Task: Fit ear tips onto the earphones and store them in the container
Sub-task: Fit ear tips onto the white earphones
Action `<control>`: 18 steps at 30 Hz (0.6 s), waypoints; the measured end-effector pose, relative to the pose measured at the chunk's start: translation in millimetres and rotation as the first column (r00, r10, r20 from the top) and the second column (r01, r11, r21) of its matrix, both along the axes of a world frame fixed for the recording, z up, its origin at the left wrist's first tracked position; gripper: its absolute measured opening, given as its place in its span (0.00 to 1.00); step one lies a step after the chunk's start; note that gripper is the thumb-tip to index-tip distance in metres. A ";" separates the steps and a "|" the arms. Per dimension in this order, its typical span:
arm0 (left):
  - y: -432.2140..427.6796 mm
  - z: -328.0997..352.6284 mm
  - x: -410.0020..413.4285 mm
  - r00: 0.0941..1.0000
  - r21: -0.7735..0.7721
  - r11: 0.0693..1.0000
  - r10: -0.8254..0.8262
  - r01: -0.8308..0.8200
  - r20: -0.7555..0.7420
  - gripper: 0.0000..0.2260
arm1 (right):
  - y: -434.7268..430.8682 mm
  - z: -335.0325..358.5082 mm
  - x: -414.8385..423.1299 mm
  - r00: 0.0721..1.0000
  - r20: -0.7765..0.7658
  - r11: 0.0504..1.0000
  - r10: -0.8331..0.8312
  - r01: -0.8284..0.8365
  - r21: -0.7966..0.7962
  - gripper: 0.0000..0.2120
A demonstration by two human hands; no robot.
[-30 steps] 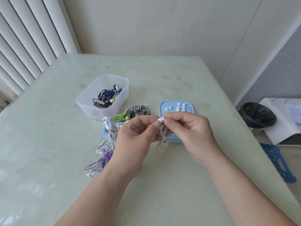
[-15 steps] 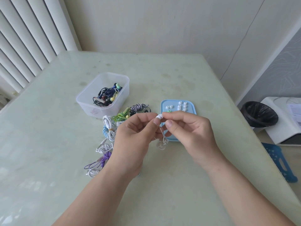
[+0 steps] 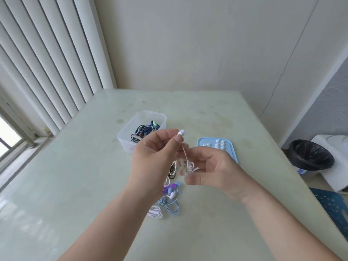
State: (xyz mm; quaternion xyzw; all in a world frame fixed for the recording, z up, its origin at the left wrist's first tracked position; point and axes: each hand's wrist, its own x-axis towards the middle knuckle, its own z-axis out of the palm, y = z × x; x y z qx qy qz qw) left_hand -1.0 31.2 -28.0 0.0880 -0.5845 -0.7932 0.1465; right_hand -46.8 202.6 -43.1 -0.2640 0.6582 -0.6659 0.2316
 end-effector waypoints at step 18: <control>-117.9 28.8 -71.5 0.963 -0.253 0.964 -0.008 0.079 0.270 0.13 | -124.3 38.1 -90.2 0.885 -0.422 0.855 -0.196 0.365 0.369 0.36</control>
